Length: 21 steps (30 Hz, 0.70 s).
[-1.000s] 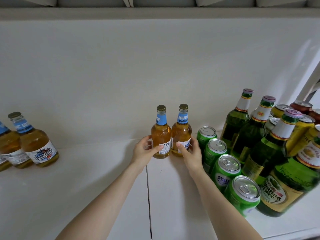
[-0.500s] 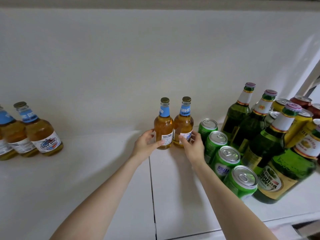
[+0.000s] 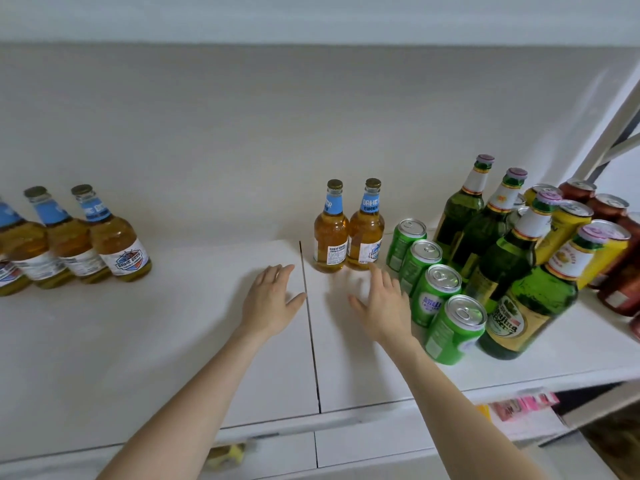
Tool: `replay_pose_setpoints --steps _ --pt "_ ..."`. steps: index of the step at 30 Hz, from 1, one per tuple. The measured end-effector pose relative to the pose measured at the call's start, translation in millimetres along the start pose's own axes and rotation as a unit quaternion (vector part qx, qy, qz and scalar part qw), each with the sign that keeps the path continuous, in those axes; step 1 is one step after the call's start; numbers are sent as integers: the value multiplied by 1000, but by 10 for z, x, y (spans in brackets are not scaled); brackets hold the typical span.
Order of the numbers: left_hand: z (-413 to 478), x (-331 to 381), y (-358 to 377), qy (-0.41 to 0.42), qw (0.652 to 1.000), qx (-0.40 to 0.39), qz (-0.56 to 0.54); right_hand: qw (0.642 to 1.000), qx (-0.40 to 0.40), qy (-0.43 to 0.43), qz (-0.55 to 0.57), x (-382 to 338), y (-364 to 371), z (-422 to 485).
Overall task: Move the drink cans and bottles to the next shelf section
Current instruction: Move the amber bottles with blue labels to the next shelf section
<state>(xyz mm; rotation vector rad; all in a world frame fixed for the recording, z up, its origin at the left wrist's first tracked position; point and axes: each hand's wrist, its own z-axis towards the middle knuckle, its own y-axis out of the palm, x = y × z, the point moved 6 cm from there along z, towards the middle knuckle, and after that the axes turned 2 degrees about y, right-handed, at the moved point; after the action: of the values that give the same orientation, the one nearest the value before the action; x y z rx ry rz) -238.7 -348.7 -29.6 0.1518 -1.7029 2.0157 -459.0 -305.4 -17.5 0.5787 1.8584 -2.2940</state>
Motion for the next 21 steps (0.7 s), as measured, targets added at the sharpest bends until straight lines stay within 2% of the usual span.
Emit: replay_pose_setpoints --steps 3,7,14,21 --pt "-215 -5 -44 6 997 -11 70 997 -16 -21 -69 -4 -10 -177" --pt "-546 -4 -118 -8 994 -26 108 990 -10 -54 -129 -2 -56 -506" --pt "-1417 132 -247 -7 989 -48 138 983 -17 -86 -162 -50 -192 -1265" --pt "-2281 171 -364 -34 984 -55 167 978 -64 -112 -165 -333 -68 -2000"
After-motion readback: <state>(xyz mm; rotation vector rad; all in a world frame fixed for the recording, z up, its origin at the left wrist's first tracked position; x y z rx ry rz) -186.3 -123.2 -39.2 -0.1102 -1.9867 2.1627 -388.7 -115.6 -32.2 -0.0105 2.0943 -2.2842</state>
